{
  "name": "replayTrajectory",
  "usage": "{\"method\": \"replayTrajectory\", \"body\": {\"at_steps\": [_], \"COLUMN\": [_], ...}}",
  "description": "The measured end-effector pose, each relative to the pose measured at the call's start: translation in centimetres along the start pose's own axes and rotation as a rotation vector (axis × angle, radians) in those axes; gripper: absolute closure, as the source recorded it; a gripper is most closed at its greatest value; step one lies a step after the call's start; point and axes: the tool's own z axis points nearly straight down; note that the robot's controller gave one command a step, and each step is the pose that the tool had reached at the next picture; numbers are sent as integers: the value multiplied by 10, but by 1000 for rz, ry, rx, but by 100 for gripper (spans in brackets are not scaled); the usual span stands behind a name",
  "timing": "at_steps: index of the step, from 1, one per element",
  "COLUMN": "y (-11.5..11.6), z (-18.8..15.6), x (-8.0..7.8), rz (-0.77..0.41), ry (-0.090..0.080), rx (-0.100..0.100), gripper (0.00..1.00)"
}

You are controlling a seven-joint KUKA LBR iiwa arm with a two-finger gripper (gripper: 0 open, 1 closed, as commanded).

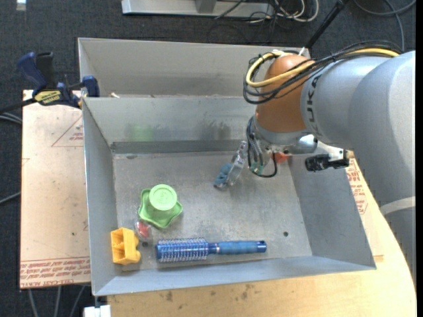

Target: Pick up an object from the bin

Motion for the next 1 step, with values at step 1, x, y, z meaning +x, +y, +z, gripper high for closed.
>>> {"method": "replayTrajectory", "body": {"at_steps": [1], "y": [16], "z": [-137], "x": [-5], "rz": [6], "ry": [-10], "rx": [-6], "gripper": [100]}}
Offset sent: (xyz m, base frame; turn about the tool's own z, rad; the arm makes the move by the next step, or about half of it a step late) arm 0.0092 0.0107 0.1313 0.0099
